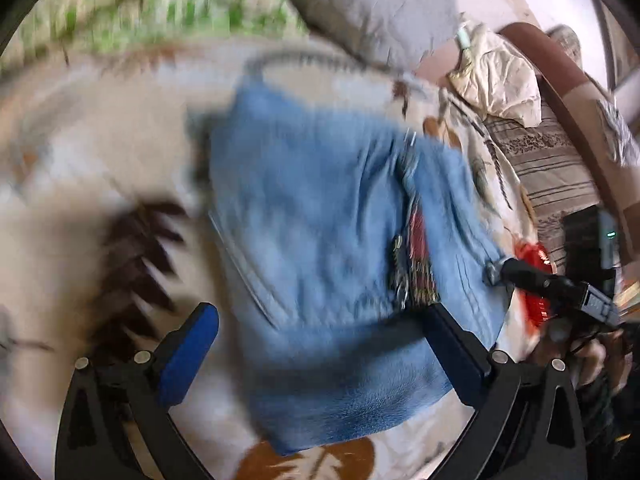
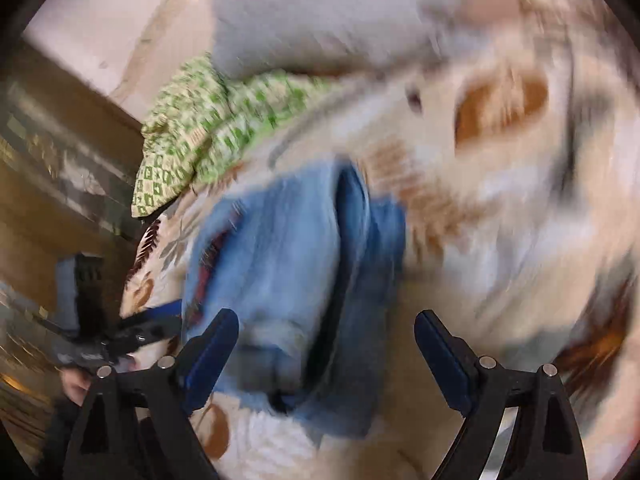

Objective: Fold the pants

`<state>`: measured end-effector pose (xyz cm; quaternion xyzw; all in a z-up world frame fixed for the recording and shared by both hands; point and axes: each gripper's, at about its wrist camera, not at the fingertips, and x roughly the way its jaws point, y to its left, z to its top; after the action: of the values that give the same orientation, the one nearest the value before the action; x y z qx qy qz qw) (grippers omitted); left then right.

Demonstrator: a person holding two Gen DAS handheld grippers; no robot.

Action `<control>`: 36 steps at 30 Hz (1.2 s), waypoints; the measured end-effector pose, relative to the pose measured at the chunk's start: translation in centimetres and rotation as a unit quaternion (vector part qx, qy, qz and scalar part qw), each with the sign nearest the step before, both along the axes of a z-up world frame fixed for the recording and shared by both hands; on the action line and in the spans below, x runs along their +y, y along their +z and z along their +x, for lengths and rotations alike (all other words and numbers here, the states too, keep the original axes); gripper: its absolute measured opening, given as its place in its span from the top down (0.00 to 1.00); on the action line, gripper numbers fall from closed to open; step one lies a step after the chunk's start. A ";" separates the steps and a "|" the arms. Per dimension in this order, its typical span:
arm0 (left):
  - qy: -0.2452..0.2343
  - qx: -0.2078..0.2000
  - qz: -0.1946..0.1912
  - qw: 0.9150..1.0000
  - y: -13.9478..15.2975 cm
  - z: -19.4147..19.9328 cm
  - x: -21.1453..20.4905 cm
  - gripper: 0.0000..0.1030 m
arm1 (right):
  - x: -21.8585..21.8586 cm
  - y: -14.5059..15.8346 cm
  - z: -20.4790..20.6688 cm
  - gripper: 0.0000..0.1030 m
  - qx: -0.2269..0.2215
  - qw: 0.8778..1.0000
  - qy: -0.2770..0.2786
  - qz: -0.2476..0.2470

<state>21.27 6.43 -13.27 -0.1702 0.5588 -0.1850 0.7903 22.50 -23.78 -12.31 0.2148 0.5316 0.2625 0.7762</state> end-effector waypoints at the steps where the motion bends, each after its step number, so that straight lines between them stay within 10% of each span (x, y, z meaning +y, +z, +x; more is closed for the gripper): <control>1: 0.008 0.010 -0.017 1.000 -1.4 -0.2 -0.1 0.00 | 0.1 -1.3 0.1 0.11 0.026 0.999 0.005 0.027; 5: 0.021 -0.026 -0.022 0.999 -1.4 -1.1 -0.3 0.02 | 1.0 -4.3 0.0 0.24 0.041 0.997 0.001 0.072; 9: -0.015 -0.042 -0.024 0.999 0.7 -0.8 -1.2 0.54 | 2.5 -3.1 -0.3 0.52 0.018 0.998 0.012 0.064; 13: -0.035 -0.117 -0.009 0.993 5.2 -0.8 -1.4 0.61 | 4.0 1.2 -0.3 0.56 -0.052 0.997 0.032 0.053; 20: -0.024 -0.175 -0.030 0.984 6.2 -0.2 0.7 0.61 | 4.8 5.2 0.8 0.56 -0.138 0.988 0.028 0.057; 24: -0.037 -0.072 0.029 0.996 -0.9 1.2 0.1 0.45 | 5.8 -1.7 1.8 0.50 -0.037 0.999 0.034 -0.008; 30: -0.003 -0.084 0.029 0.996 1.2 0.2 2.1 0.23 | 4.3 -2.2 1.8 0.35 -0.002 1.000 0.023 0.010; 33: -0.024 -0.153 0.073 0.985 4.7 -3.2 2.1 0.11 | 2.6 1.2 0.1 0.35 -0.042 0.998 0.037 -0.013; 36: -0.081 -0.233 0.160 0.956 6.6 -6.7 0.2 0.08 | 0.9 4.0 -2.8 0.26 -0.087 0.994 0.059 -0.022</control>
<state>14.53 6.62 -6.68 0.0524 0.3935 -0.1906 0.8978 19.74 -22.86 -8.28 0.1426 0.4797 0.3138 0.8069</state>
